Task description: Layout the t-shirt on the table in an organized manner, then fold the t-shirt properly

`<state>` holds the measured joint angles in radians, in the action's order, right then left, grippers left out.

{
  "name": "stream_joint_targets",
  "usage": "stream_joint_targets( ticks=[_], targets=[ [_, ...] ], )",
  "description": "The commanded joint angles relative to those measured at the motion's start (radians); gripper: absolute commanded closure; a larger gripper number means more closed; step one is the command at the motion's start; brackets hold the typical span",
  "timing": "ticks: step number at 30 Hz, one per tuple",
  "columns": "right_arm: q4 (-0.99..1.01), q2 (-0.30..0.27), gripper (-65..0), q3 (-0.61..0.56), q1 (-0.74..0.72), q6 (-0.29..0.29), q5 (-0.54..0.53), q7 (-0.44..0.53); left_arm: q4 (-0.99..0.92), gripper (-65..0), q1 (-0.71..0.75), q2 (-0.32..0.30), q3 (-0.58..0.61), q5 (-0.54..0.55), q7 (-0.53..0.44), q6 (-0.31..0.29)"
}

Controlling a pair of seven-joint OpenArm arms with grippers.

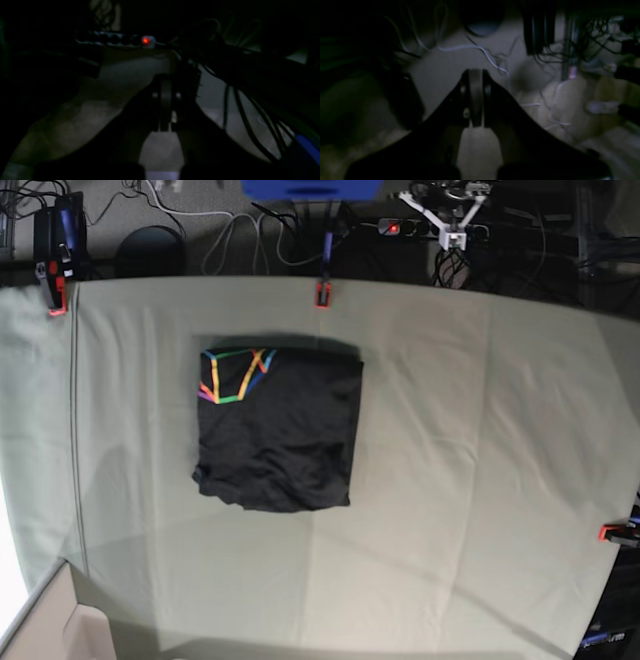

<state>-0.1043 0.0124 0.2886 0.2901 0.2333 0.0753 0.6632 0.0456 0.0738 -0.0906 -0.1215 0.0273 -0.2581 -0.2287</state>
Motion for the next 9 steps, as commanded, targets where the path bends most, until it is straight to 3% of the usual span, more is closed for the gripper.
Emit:
stream_joint_targets(
  ticks=[1,5,9],
  targets=[
    [0.004,0.01,0.0,-0.001,0.007,0.011,-0.002,0.011,0.001,-0.5,0.004,-0.005,0.001,0.001,-0.002,-0.001],
    [0.004,0.044,0.0,-0.002,0.001,0.013,-0.001,0.003,0.001,-0.5,0.004,0.004,-0.004,0.001,0.019,-0.001],
    [0.004,0.044,0.0,-0.002,-0.032,0.008,-0.001,-0.096,0.001,-0.5,-0.013,0.007,-0.004,0.001,0.056,-0.001]
  ],
)
